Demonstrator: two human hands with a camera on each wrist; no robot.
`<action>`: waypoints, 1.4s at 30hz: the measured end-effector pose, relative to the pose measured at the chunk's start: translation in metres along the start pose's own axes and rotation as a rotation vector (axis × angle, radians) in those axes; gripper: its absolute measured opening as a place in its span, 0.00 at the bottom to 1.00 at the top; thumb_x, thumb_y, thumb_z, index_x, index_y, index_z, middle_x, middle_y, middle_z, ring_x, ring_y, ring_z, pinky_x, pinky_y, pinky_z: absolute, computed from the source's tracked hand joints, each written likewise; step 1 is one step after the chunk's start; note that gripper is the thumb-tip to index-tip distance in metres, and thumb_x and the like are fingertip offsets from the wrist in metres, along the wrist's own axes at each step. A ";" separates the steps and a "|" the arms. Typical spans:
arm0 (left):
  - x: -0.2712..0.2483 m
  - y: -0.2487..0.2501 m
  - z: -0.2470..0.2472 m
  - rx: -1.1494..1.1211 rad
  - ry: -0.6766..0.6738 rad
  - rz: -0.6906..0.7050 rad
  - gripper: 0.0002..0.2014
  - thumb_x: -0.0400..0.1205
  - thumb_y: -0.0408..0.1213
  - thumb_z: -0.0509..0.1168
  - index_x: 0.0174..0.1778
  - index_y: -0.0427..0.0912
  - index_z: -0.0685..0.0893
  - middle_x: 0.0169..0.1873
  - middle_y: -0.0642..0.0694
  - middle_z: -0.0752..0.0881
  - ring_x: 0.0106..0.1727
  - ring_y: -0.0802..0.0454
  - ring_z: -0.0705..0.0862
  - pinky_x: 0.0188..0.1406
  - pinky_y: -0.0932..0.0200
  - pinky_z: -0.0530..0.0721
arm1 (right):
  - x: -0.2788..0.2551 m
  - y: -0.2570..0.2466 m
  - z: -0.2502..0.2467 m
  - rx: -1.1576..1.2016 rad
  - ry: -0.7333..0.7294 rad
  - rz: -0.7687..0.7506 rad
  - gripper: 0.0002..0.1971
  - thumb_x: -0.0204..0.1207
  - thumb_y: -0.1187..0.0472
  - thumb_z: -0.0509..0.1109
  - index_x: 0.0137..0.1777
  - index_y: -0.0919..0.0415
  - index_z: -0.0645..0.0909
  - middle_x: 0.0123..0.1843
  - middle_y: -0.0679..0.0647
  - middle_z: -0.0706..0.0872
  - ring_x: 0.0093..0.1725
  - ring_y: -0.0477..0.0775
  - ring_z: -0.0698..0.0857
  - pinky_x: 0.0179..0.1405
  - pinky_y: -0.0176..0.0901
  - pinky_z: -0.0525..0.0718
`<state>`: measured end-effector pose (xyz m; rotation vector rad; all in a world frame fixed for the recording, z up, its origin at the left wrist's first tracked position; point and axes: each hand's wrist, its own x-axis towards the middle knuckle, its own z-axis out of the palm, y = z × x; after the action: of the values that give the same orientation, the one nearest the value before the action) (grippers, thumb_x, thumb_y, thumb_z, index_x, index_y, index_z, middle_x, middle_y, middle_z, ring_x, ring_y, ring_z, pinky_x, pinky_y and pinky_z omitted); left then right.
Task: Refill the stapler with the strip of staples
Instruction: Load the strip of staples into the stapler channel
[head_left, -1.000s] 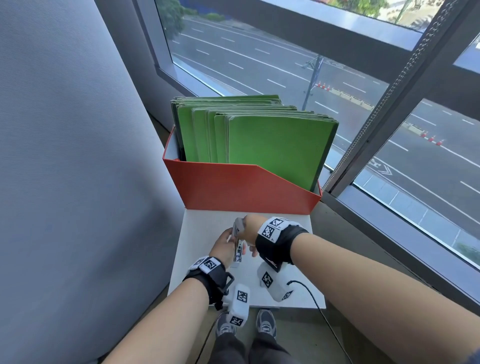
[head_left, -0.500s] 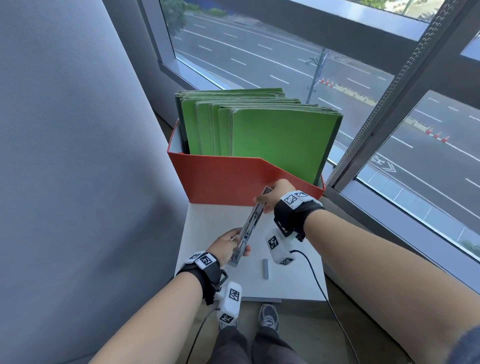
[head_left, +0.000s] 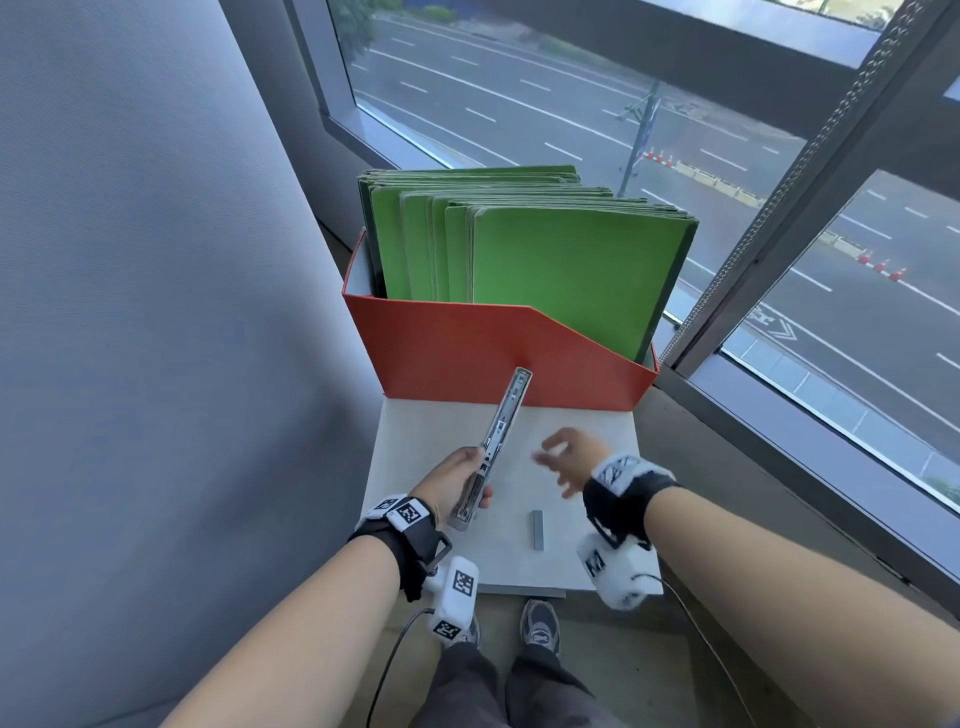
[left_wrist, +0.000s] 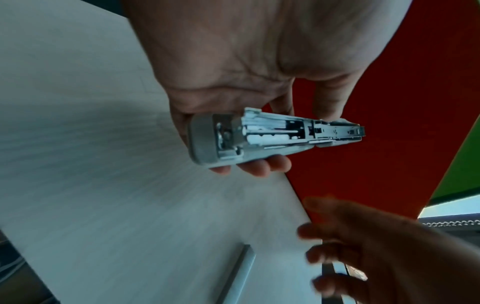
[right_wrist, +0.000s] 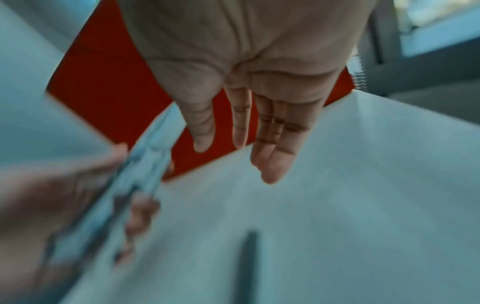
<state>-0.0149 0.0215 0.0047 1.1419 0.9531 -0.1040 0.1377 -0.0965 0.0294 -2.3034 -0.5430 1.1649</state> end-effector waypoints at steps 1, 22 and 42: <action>0.001 -0.001 0.000 0.005 0.009 0.002 0.12 0.84 0.53 0.54 0.49 0.49 0.76 0.29 0.44 0.83 0.25 0.52 0.83 0.29 0.59 0.75 | -0.002 0.012 0.010 -0.192 -0.039 -0.016 0.22 0.73 0.51 0.74 0.64 0.59 0.77 0.57 0.63 0.86 0.43 0.57 0.85 0.53 0.53 0.88; 0.005 -0.021 0.021 -0.209 0.028 -0.068 0.08 0.86 0.43 0.53 0.47 0.44 0.71 0.40 0.37 0.88 0.31 0.49 0.90 0.34 0.55 0.86 | -0.010 0.016 0.021 -0.007 0.090 -0.189 0.12 0.70 0.71 0.69 0.35 0.52 0.74 0.30 0.51 0.85 0.30 0.55 0.85 0.35 0.46 0.86; 0.007 -0.024 0.028 -0.246 0.072 -0.052 0.09 0.86 0.44 0.54 0.45 0.44 0.75 0.31 0.44 0.90 0.29 0.48 0.90 0.37 0.55 0.84 | -0.010 -0.022 0.025 0.091 -0.062 -0.274 0.13 0.73 0.71 0.73 0.36 0.54 0.75 0.33 0.57 0.86 0.29 0.54 0.87 0.43 0.53 0.90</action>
<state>-0.0060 -0.0094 -0.0149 0.8992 1.0297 0.0130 0.1090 -0.0782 0.0356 -2.0456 -0.7846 1.1053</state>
